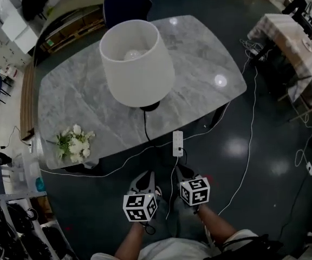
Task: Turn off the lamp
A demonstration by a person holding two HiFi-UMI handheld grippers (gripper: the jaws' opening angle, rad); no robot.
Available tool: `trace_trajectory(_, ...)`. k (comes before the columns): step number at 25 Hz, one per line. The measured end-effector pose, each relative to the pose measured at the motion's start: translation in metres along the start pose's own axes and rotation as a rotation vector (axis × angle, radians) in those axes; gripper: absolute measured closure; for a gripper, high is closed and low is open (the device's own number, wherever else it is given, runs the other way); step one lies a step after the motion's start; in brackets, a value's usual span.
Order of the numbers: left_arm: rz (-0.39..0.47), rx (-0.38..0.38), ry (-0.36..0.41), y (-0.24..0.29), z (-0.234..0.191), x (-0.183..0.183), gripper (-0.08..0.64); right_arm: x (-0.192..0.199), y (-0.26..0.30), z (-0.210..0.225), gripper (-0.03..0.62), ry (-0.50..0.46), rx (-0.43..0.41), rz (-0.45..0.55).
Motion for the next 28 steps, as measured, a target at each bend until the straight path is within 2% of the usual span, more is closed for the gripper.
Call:
trace_trajectory(4,0.058,-0.049,-0.017,-0.026,-0.005,-0.041,0.551,-0.037,-0.023,-0.027,0.592,-0.035,-0.021,0.016)
trace_trajectory(6,0.075,-0.067,-0.036,-0.04,-0.006,-0.054,0.551,-0.051,-0.038,-0.041,0.592,-0.036,-0.023,0.023)
trace_trajectory(9,0.097,-0.094,-0.026,-0.056,-0.006,-0.07,0.551,-0.068,-0.055,-0.06,0.592,-0.067,-0.034,0.04)
trace_trajectory(20,0.209,-0.177,0.023,-0.068,0.001,-0.127,0.551,-0.129,-0.081,-0.076,0.592,-0.171,-0.071,0.122)
trace_trajectory(23,0.237,-0.204,0.016,-0.074,-0.002,-0.136,0.551,-0.141,-0.082,-0.084,0.592,-0.202,-0.087,0.132)
trace_trajectory(28,0.258,-0.244,-0.04,-0.086,-0.009,-0.135,0.551,-0.152,-0.082,-0.096,0.592,-0.238,-0.102,0.13)
Point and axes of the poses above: the fingertips, and each gripper's own axes: y forward along the fingers, z to its right, x out of its underside, the point moved 5 cm from there along -y, backward along the fingers, and after that the axes turned 12 degrees about y, right-handed, at the moved point
